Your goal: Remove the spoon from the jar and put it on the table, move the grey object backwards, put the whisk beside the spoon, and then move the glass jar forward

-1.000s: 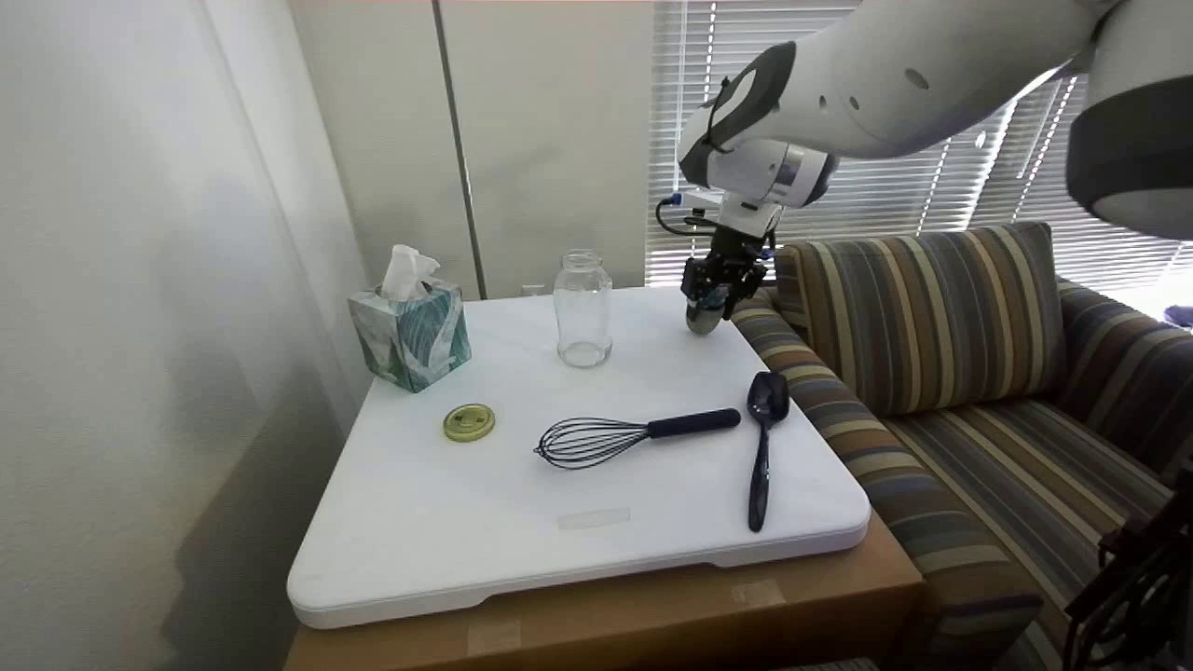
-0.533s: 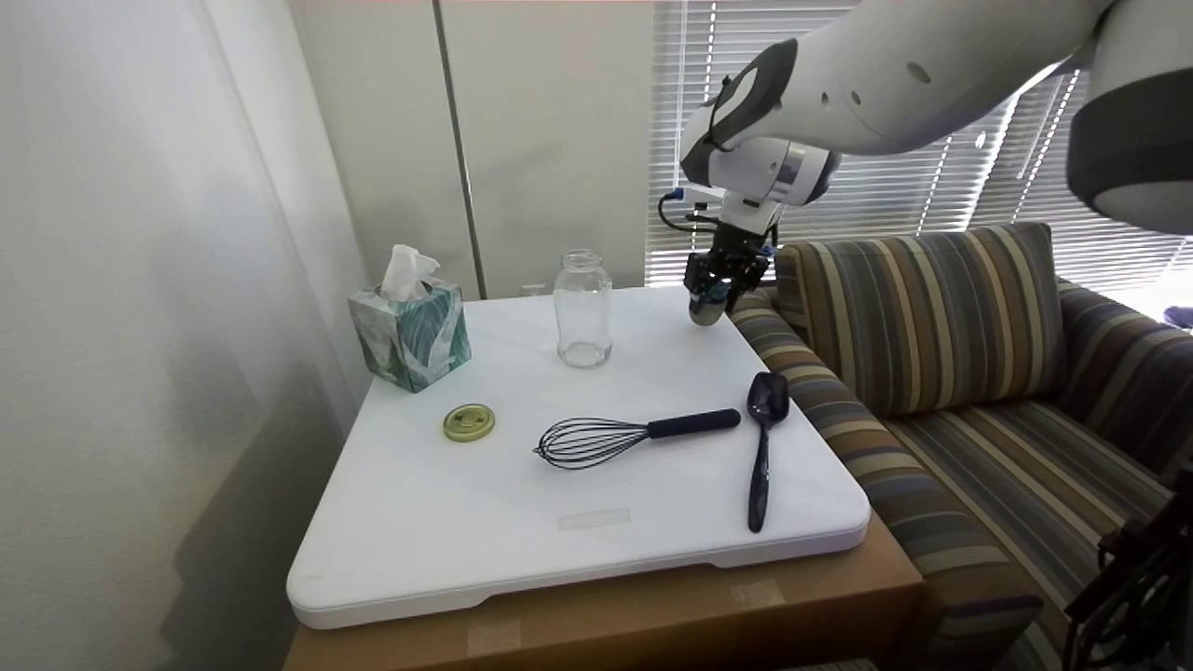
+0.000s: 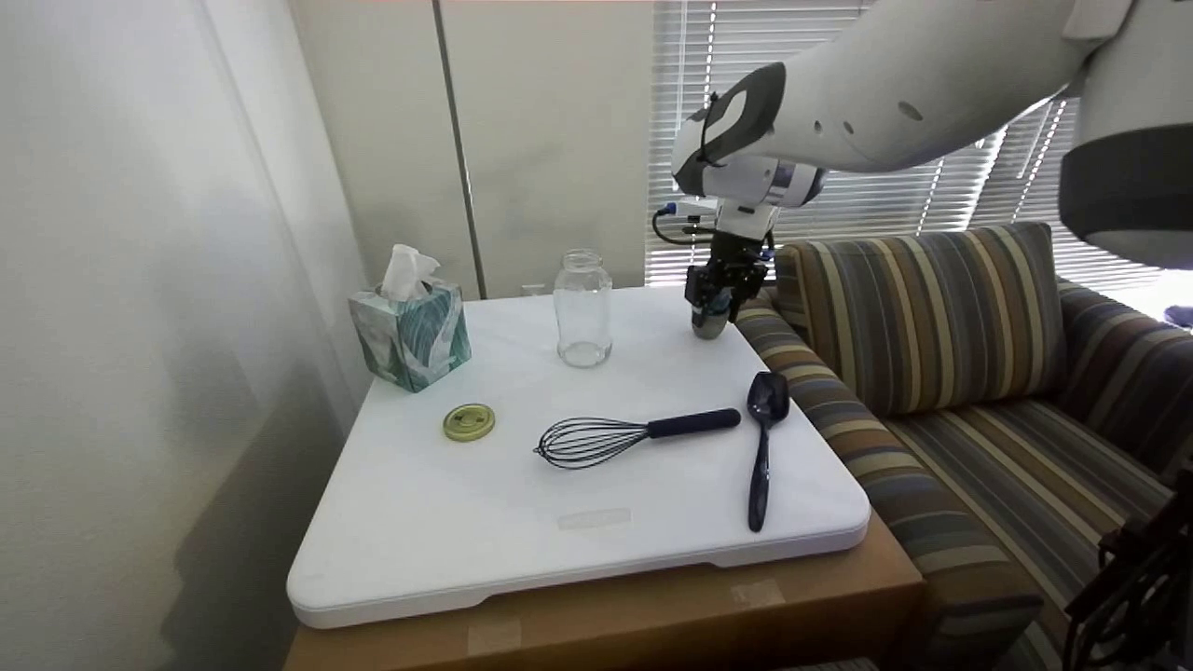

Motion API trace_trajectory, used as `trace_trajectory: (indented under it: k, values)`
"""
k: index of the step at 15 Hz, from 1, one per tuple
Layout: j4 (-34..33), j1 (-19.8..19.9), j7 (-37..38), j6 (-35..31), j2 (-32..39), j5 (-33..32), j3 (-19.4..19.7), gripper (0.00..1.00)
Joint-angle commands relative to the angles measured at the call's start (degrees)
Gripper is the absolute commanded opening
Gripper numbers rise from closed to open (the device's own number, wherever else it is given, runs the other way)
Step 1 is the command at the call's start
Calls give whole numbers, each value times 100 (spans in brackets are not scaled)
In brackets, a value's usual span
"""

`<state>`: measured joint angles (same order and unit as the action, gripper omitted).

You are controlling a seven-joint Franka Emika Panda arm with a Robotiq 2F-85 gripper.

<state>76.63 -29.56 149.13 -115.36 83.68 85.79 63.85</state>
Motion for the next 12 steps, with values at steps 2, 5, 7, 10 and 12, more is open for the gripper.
trace_trajectory:
  k: [2,5,7,10,12]
  values:
    - [-108,6,0,180,52,-241,86,92]
    - [-56,-79,0,191,53,-293,178,100]
    - [14,-176,0,285,55,-195,335,100]
    - [476,-540,10,724,-8,-1,710,100]
    - [703,-768,16,1182,-107,-80,892,100]
